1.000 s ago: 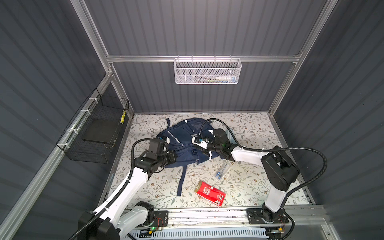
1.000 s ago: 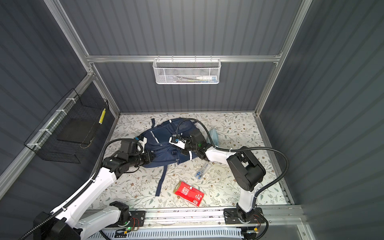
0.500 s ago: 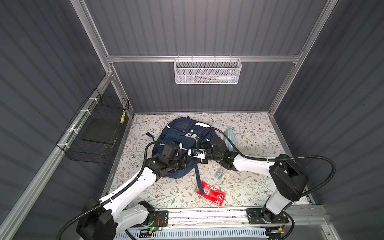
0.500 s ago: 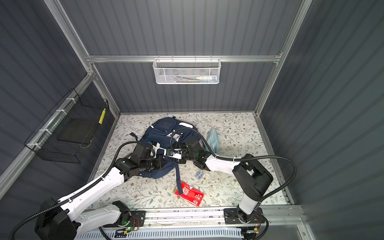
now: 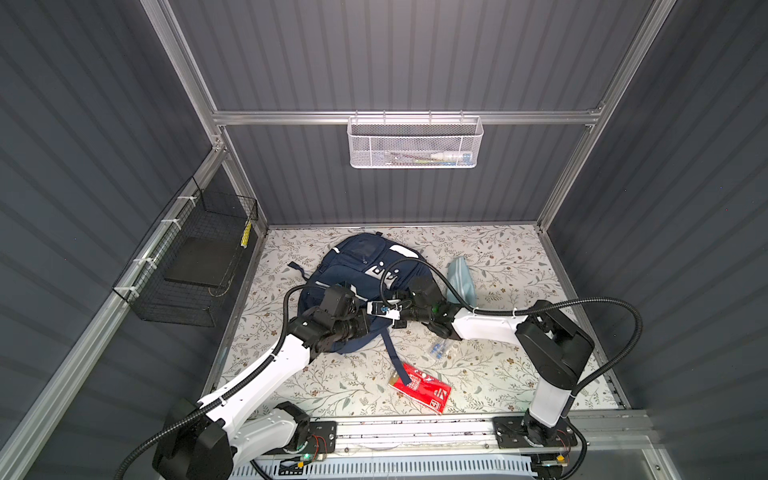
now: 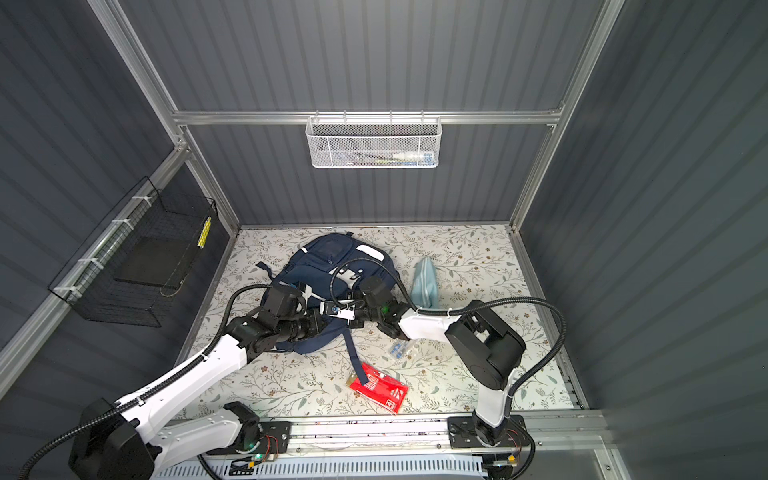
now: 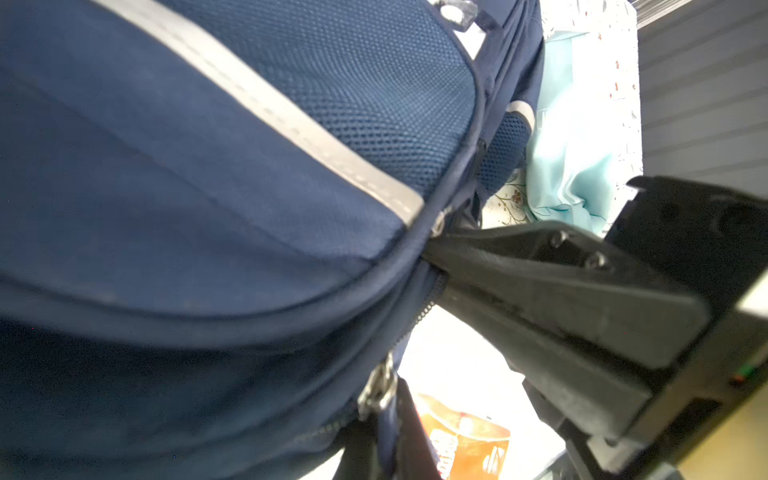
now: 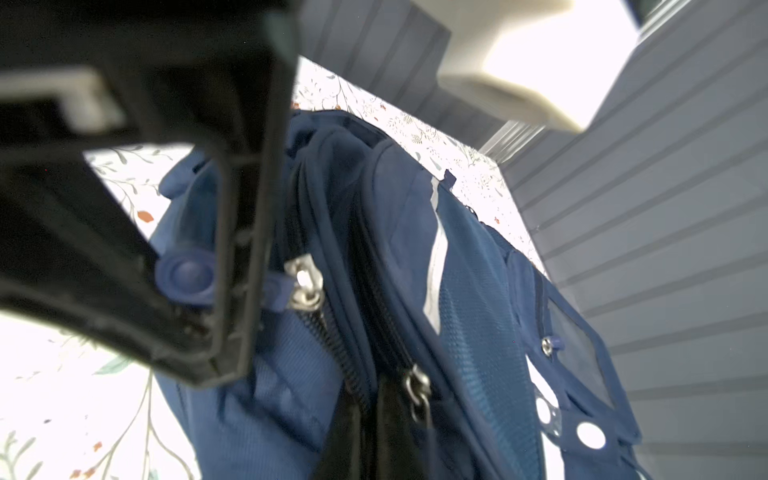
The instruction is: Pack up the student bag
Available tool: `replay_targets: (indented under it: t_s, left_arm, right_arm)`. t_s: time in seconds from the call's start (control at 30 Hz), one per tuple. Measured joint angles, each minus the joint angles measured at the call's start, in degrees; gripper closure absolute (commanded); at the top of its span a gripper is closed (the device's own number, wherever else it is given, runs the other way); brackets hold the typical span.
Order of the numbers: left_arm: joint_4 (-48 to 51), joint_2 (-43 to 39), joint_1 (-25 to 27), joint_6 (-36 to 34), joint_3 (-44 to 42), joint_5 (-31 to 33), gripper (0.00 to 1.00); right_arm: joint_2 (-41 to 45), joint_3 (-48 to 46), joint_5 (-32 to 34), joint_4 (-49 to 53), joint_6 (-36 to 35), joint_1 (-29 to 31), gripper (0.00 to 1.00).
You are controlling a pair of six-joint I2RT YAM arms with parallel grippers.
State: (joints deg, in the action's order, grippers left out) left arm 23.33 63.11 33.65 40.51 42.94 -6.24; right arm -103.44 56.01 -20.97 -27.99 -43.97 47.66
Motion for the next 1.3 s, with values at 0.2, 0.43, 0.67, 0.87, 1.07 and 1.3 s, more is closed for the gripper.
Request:
replay_targets:
  t_s: [0.2, 0.43, 0.67, 0.87, 1.07, 1.3]
  left_arm:
    - [1.33, -0.31, -6.23, -3.58, 0.02, -2.89, 0.97]
    - [4.17, -0.72, -15.96, -9.6, 1.09, -5.35, 0.88]
    - [4.02, 1.77, -27.96, -15.37, 1.29, -15.93, 1.0]
    - [2.23, -2.86, -22.64, -13.25, -1.25, -16.04, 1.0]
    - [1.92, -8.74, -9.05, -4.04, -1.9, -6.67, 1.0]
    - [-0.07, -3.37, 0.13, 1.16, -1.7, -2.03, 1.0]
  right_arm:
    - [1.79, -2.84, -2.32, -1.22, 0.15, -1.7, 1.0]
    - [3.23, -3.85, -4.35, -1.42, 0.31, -3.17, 1.0]
    - [3.58, -4.72, -7.89, -3.8, 1.44, -5.57, 1.0]
    - [3.63, -5.07, -9.2, -3.74, 4.11, -7.89, 0.88]
    - [5.92, -7.5, -3.89, -4.0, 7.17, -9.73, 0.51]
    - [14.34, -8.94, 1.25, 0.35, 6.84, -0.46, 0.5]
